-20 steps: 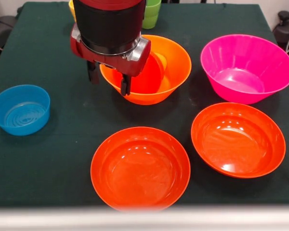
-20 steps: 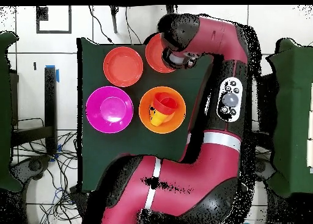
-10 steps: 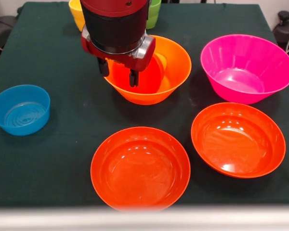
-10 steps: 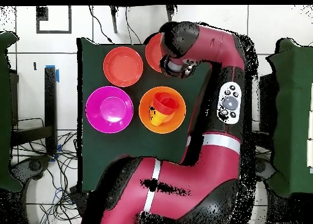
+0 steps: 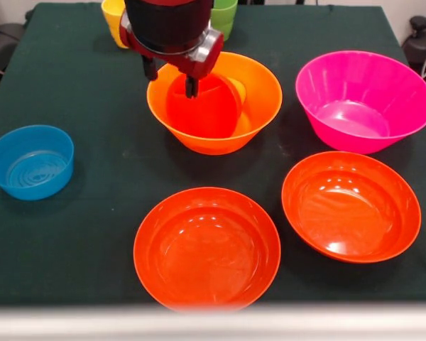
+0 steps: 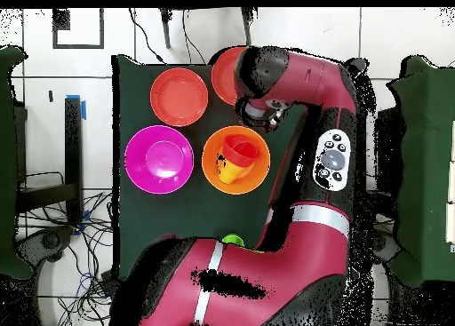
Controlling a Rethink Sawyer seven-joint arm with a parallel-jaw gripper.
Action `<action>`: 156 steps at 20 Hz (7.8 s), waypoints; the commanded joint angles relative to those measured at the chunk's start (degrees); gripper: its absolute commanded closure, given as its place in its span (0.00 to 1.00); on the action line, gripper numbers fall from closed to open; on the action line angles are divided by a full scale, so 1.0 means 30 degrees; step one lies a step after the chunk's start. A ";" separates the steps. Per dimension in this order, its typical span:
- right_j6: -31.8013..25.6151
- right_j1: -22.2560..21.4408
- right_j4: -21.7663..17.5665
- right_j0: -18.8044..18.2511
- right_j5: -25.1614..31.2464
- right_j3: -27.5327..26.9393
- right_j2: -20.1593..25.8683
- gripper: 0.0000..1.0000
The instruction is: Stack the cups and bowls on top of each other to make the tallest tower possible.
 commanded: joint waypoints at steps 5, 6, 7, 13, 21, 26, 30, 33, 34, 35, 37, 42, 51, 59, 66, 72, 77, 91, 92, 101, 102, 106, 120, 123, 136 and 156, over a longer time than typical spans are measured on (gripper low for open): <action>0.5843 -0.0551 0.0538 0.0420 -0.0317 0.3409 -0.0811 0.00; 0.6335 -0.0689 0.0717 0.0459 -0.0416 0.3690 -0.0986 0.00; 0.6680 -0.0600 0.0784 0.0387 -0.0317 0.3517 -0.1155 0.00; 0.9295 -0.0322 0.1212 0.0351 -0.0363 0.2552 -0.2263 0.00; 1.2559 -0.0658 0.2372 0.0708 0.0268 0.3015 -0.3388 0.00; 1.3203 -0.0917 0.2704 0.1005 0.0037 0.4078 -0.3656 0.00; 1.3320 -0.1037 0.2601 0.1153 -0.0050 0.4984 -0.3940 0.00; 1.3311 -0.1312 0.2976 0.1126 -0.1352 0.6086 -0.3812 0.00; 1.3267 -0.1549 0.3267 0.1140 -0.2016 0.6764 -0.3672 0.00; 1.3235 -0.1584 0.3467 0.1124 -0.2221 0.6948 -0.3586 0.00; 1.3265 -0.1779 0.3866 0.1182 -0.2923 0.7502 -0.3398 0.00; 1.3785 -0.1924 0.4523 0.1776 -0.3534 0.8164 -0.3481 0.00; 1.3808 -0.0807 0.5141 0.1980 -0.3925 0.6871 -0.3526 0.00; 1.4148 0.0118 0.5435 0.1957 -0.3273 0.5522 -0.3819 0.00; 1.4118 0.0714 0.5729 0.1991 -0.3474 0.4736 -0.4007 0.00; 1.4449 0.1914 0.6113 0.1877 -0.3742 0.3569 -0.3936 0.00; 1.4854 0.2600 0.6668 0.1950 -0.3474 0.2671 -0.4056 0.00; 1.4826 0.3200 0.7163 0.1933 -0.1930 0.1401 -0.4745 0.00; 1.4795 0.3064 0.7141 0.2009 -0.1755 0.1631 -0.4771 0.00; 1.5062 0.3075 0.6894 0.2719 -0.0296 0.1824 -0.5383 0.00; 1.5199 0.3157 0.7021 0.2769 -0.0467 0.1932 -0.5369 0.00; 1.5278 0.3467 0.7319 0.2756 -0.0888 0.1772 -0.5245 0.00; 1.5715 0.5604 0.8387 0.2058 0.0907 -0.1019 -0.4991 0.00; 1.6088 0.5978 0.8675 0.2042 0.1384 -0.1455 -0.5125 0.00; 1.5615 0.6917 0.9090 0.2324 0.2547 -0.1969 -0.5327 1.00; 1.2637 0.7449 0.6882 0.1855 1.0819 -0.5290 -0.6860 1.00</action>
